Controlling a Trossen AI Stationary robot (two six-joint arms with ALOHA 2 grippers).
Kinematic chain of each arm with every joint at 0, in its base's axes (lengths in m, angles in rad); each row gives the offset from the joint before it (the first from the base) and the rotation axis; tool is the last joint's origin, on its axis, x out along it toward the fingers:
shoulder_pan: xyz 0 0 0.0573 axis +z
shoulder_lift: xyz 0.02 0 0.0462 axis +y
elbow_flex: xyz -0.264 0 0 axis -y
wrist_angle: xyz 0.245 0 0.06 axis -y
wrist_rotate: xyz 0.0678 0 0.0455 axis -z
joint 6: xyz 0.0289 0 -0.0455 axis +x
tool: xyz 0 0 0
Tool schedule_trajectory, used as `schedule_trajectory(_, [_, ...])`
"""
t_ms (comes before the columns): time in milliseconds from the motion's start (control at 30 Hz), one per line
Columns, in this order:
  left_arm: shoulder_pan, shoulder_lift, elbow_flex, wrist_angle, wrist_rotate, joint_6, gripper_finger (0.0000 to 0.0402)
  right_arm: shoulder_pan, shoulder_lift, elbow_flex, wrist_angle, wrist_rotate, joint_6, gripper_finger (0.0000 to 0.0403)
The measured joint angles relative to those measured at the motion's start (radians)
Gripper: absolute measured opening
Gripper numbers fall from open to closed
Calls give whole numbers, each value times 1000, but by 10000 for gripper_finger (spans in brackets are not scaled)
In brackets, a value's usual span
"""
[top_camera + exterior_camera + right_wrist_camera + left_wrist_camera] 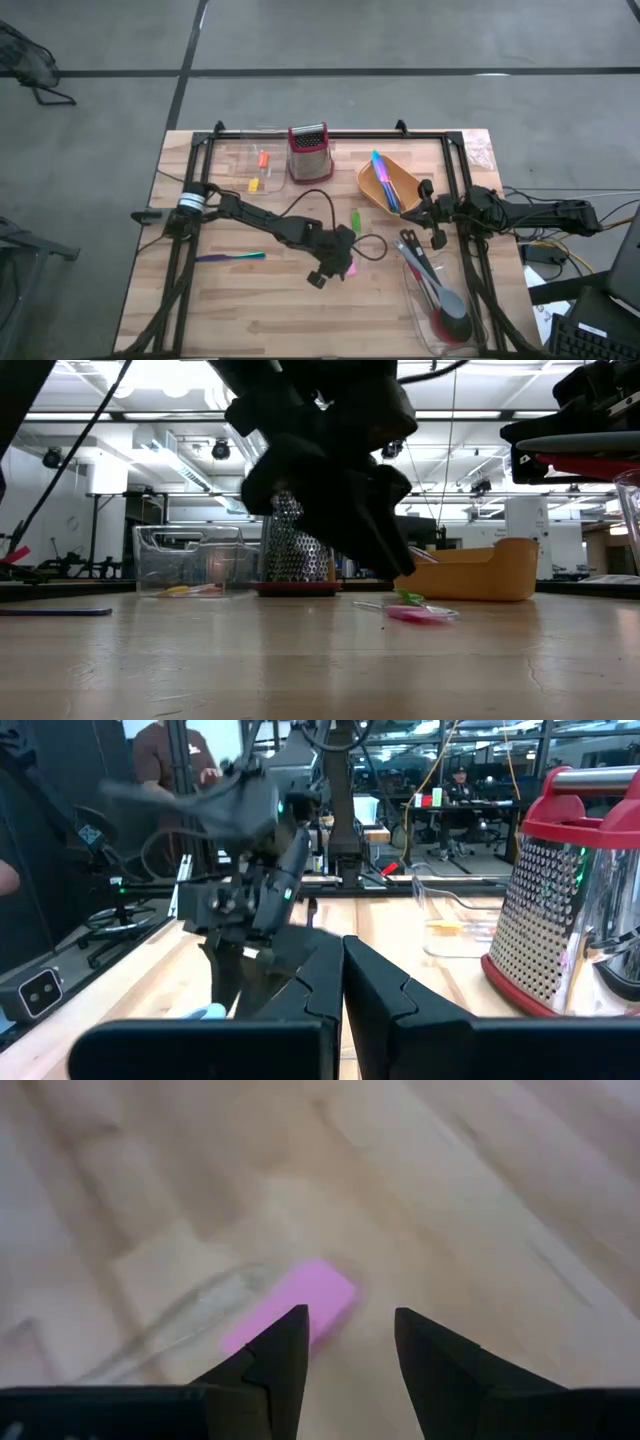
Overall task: Pick & Place Kitchen Items
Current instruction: Put the pink spatula into the top transparent bin
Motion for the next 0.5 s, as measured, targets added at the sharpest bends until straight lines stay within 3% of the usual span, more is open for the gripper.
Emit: schedule_trajectory(500, [-2,4,24,22,-47,86,156,0,-1,0,-1,0,0,8])
